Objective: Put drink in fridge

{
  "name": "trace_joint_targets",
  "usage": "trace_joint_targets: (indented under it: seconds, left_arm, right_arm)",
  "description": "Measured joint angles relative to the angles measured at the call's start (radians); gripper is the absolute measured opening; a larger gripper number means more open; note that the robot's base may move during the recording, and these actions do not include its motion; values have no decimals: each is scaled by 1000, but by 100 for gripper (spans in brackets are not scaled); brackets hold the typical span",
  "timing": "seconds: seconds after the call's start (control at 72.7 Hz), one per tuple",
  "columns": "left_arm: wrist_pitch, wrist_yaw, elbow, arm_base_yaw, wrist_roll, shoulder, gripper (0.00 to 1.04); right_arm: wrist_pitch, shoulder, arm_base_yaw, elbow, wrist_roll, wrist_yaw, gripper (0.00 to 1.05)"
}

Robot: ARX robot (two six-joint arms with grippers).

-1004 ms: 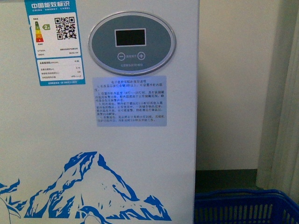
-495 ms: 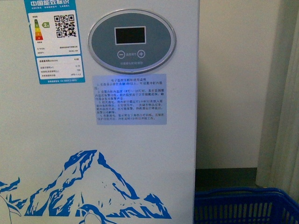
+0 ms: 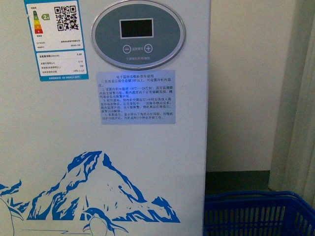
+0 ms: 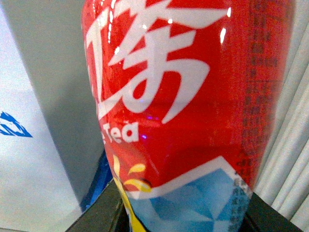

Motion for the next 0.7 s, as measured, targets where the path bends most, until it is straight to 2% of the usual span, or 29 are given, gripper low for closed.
trace_joint_targets:
  seconds: [0.702]
  left_arm:
    - [0, 0, 0, 0, 0, 0, 97]
  right_arm:
    - [0, 0, 0, 0, 0, 0, 37]
